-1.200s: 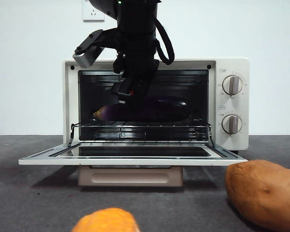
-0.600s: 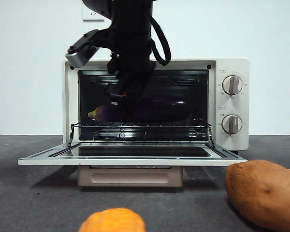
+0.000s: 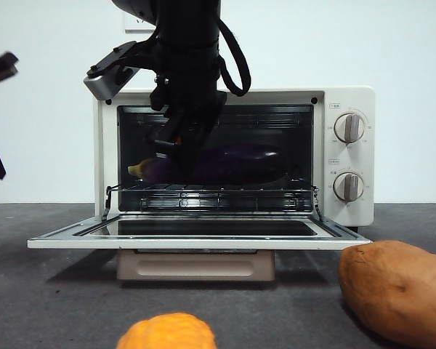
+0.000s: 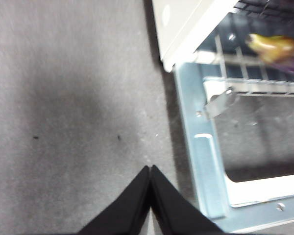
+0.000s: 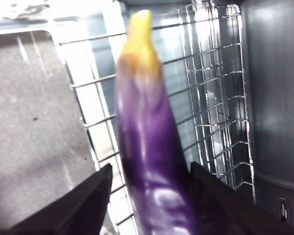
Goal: Take the eggplant from the table,put the eggplant in the oven
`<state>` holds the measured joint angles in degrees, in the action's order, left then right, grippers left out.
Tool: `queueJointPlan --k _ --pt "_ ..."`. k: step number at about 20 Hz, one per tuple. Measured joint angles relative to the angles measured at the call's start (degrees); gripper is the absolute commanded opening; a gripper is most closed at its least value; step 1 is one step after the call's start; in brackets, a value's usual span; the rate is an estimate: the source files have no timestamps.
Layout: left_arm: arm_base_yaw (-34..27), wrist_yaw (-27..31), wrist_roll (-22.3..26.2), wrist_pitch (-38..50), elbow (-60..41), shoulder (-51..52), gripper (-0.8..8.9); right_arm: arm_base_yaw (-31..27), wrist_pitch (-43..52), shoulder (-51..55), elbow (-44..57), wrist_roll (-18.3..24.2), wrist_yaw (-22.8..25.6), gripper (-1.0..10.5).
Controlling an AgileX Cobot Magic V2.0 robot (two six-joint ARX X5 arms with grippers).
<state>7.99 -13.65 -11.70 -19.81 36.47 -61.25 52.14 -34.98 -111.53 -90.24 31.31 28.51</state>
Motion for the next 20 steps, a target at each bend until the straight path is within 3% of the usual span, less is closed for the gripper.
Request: queueJointPlan --k 12,16,20 --pt "0.00 -3.10 0.17 7.74 0.00 -17.62 0.06 1.20 -1.66 3.41 0.00 -0.76 -0.28 2.5" --pt "0.00 -6.93 0.20 9.86 0.00 -20.98 0.06 1.53 -4.96 8.83 0.00 -4.39 -5.66 1.9" --pt "-0.24 -13.11 0.90 10.75 0.00 -24.09 0.06 2.60 -6.80 17.29 0.00 -8.55 -10.99 0.7"
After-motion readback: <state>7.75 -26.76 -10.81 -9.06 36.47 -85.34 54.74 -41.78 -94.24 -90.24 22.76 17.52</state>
